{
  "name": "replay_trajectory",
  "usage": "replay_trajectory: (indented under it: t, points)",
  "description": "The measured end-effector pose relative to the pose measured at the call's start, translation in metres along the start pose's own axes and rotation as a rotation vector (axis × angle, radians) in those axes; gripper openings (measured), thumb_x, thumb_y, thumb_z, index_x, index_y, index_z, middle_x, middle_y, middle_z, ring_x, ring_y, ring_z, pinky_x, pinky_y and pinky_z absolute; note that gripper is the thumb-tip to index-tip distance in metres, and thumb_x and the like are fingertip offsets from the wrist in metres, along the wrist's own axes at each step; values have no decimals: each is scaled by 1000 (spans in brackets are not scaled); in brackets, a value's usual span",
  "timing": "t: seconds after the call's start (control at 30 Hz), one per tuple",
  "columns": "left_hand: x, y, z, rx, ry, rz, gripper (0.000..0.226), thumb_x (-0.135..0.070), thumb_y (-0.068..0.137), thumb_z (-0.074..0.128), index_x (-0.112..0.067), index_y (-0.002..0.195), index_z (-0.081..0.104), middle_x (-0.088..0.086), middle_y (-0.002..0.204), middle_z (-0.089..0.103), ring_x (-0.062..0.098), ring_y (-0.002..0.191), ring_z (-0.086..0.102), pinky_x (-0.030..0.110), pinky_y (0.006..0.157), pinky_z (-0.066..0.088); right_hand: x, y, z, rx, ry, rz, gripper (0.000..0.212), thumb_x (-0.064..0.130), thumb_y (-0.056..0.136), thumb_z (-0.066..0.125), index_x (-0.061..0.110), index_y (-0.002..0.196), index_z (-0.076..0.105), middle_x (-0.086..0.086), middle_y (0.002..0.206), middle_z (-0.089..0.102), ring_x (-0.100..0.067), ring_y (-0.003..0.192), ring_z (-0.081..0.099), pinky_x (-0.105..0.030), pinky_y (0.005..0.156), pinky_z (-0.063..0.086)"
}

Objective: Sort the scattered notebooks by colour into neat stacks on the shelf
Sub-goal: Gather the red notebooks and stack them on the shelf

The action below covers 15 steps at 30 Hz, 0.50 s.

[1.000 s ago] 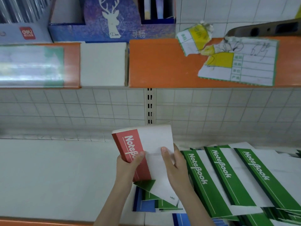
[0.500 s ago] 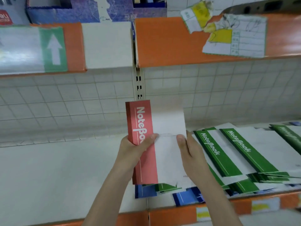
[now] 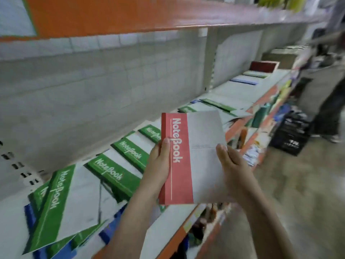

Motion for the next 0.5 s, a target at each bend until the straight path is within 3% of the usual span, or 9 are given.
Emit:
replay_trajectory:
  t: [0.1, 0.17, 0.27, 0.33, 0.4, 0.43, 0.5]
  points:
    - [11, 4, 83, 208, -23, -62, 26, -56, 95, 38, -39, 95, 57, -11, 72, 70, 5, 60, 69, 19, 48, 50, -22, -13, -75, -179, 71, 95, 28, 26, 98, 46, 12, 80, 62, 10, 60, 61, -3, 56, 55, -20, 51, 42]
    - [17, -2, 136, 335, -31, -60, 31, -48, 98, 39, -28, 109, 59, -9, 75, 70, 6, 62, 69, 21, 51, 52, -37, -26, -121, -322, 110, 123, 22, 23, 97, 48, 18, 82, 63, 16, 59, 64, 2, 54, 56, -12, 48, 42]
    - [29, -20, 208, 522, -2, -89, 39, -43, 99, 38, -16, 118, 59, -1, 86, 71, 12, 71, 70, 22, 57, 53, -59, -48, -179, -477, 63, 164, 19, 24, 98, 47, 16, 90, 63, 12, 75, 67, 3, 64, 60, -11, 55, 46]
    - [43, -29, 244, 583, 6, -127, 40, -38, 101, 38, -9, 120, 59, 5, 91, 70, 17, 76, 69, 24, 60, 54, -76, -61, -207, -520, 43, 205, 20, 22, 99, 44, 19, 93, 63, 8, 87, 68, -1, 76, 64, -17, 70, 50]
    - [56, -38, 275, 648, 33, -178, 44, -40, 101, 36, -9, 124, 57, 11, 106, 68, 27, 94, 67, 37, 83, 55, -96, -74, -228, -554, 38, 252, 21, 25, 100, 43, 20, 96, 63, 3, 95, 70, -12, 90, 66, -33, 83, 50]
    - [63, -41, 288, 672, 53, -197, 46, -43, 101, 35, -11, 126, 56, 13, 112, 67, 31, 103, 64, 44, 93, 51, -105, -79, -237, -578, 32, 276, 22, 27, 99, 43, 18, 99, 63, 1, 98, 71, -16, 94, 66, -38, 86, 49]
    - [73, -42, 311, 698, 105, -209, 47, -44, 100, 34, -12, 125, 57, 13, 115, 66, 32, 107, 62, 48, 99, 46, -124, -87, -253, -616, 29, 306, 24, 30, 99, 43, 17, 101, 63, 3, 97, 72, -14, 93, 67, -37, 82, 51]
Point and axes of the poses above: each hand's wrist, its own y-axis towards the middle knuckle, its own z-axis out of the palm, x = y × z, the point moved 6 cm from there along y, towards the middle knuckle
